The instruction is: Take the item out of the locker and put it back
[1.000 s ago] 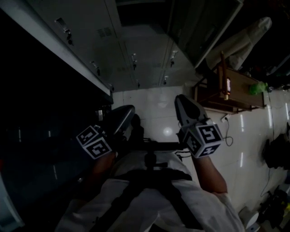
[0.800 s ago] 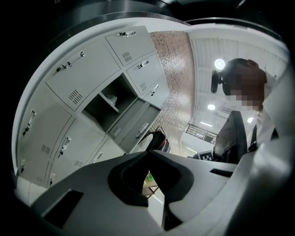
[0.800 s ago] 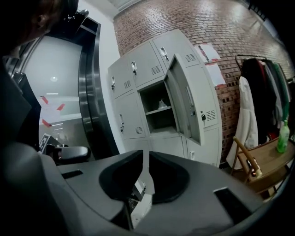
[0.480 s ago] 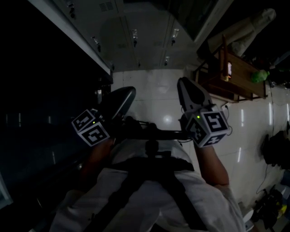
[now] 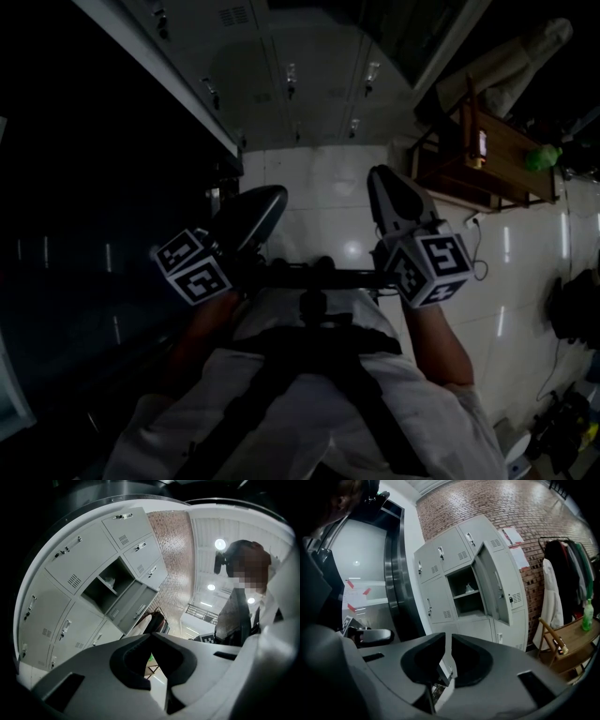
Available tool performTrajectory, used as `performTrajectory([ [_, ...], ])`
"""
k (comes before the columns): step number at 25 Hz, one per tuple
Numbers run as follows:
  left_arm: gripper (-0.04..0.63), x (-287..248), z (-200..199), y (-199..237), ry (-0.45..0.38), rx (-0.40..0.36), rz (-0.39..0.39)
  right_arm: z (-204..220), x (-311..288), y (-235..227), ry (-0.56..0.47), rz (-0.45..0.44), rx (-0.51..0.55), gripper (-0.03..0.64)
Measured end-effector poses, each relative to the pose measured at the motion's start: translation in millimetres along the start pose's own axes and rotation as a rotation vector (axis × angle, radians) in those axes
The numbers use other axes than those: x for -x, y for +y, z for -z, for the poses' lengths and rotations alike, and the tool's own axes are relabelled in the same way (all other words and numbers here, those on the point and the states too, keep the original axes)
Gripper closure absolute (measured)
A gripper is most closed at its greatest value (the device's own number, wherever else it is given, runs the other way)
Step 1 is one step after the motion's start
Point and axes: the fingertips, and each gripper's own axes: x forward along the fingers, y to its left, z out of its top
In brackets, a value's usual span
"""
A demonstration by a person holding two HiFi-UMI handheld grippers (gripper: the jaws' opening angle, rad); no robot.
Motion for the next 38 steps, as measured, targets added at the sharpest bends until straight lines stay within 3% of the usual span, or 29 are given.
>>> performTrajectory([
  [14,0.601,51.4,4.1,1.3,0.024,0.047,0.031,26.4,3.7,49.5,0.036,0.042,-0.015,0.584],
  [18,0.601,57.8,-2.4,1.7,0.025,0.047,0.045,23.9,3.5,62.2,0.038,0.046,0.002,0.616],
  [38,0.601,83.6,10.8,-14.6,0.031,0.065,0.073,43.0,14.5,100.6,0.079,0.018,0.071,0.627],
])
